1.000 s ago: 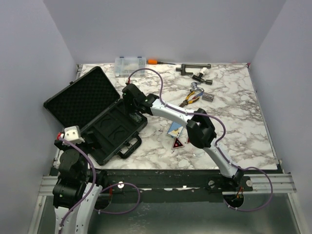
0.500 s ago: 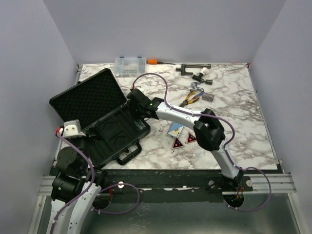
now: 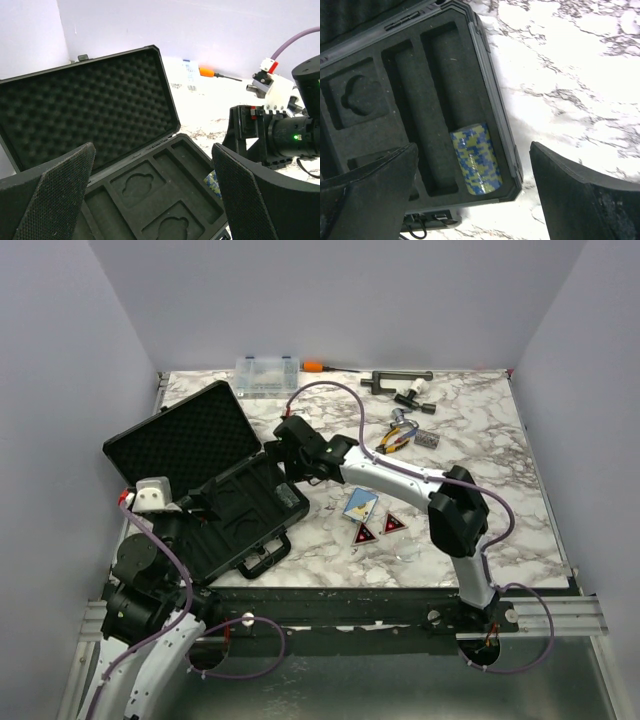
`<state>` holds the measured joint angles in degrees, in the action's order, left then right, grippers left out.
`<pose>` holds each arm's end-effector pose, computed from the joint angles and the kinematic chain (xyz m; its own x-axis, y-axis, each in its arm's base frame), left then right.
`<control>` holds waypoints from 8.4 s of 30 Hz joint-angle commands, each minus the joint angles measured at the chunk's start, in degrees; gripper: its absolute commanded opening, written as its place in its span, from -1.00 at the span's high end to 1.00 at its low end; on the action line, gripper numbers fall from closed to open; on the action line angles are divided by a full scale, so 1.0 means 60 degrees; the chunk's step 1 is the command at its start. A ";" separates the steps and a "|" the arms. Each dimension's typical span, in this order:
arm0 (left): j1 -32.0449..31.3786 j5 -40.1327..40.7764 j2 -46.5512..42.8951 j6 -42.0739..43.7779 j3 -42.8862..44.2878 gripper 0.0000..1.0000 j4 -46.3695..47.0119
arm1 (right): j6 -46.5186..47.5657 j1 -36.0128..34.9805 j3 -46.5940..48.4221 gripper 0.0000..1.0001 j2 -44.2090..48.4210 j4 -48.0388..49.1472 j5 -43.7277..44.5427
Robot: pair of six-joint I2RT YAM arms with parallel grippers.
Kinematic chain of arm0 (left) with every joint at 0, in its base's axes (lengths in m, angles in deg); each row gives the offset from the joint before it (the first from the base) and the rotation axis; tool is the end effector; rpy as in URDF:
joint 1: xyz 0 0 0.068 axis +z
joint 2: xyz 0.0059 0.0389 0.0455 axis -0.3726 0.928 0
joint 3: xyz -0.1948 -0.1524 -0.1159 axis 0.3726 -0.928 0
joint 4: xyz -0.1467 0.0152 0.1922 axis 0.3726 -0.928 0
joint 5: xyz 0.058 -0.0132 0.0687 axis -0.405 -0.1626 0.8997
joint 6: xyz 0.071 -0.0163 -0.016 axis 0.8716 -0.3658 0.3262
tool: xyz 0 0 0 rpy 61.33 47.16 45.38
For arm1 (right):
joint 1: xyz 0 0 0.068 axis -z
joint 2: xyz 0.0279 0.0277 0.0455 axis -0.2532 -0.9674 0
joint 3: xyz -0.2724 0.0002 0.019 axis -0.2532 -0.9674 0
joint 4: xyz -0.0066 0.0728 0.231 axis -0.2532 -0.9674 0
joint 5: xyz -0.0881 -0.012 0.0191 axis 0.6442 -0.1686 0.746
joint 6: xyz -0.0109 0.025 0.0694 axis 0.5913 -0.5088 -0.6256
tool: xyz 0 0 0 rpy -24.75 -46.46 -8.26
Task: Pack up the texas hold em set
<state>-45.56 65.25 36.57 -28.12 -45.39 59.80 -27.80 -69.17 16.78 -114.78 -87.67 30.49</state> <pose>0.0680 -0.0024 0.3265 0.0587 -0.1451 -0.9877 0.0089 0.9894 -0.1448 0.2832 0.3773 0.2374 -0.7524 -0.1452 -0.6425 -0.3855 0.8880 0.2507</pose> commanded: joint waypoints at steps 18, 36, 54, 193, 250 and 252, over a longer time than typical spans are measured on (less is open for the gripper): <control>-0.0037 0.0113 -0.2943 -0.0037 -0.0585 -0.97 -0.1710 | -0.1551 0.0380 -0.4216 -1.00 0.4141 -0.1845 0.3416; -0.0037 0.0113 -0.2652 -0.0037 -0.0559 -0.97 -0.1747 | 0.0065 0.3469 -0.5785 -1.00 0.6017 -0.1353 0.2647; -0.0023 0.0113 -0.2567 -0.0037 -0.0573 -0.97 -0.1736 | 0.0212 0.6636 -0.1053 -1.00 0.1069 -0.2051 0.2443; 0.0124 0.0113 -0.3168 -0.0037 -0.0617 -0.97 -0.1641 | -0.8521 0.0485 0.3092 0.99 -0.1391 -0.2166 -0.0106; 0.0123 0.0113 -0.3300 -0.0037 -0.0633 -0.97 -0.1629 | -0.8508 0.0250 0.2470 -0.69 -0.1917 -0.1874 -0.0496; 0.0124 0.0113 -0.3287 -0.0037 -0.0639 -0.97 -0.1626 | -0.8365 0.0250 0.2421 -0.99 -0.1826 -0.1860 -0.0380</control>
<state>-45.19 65.29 26.15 -28.12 -48.87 50.33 -80.28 -67.00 32.74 -128.50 -95.19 26.86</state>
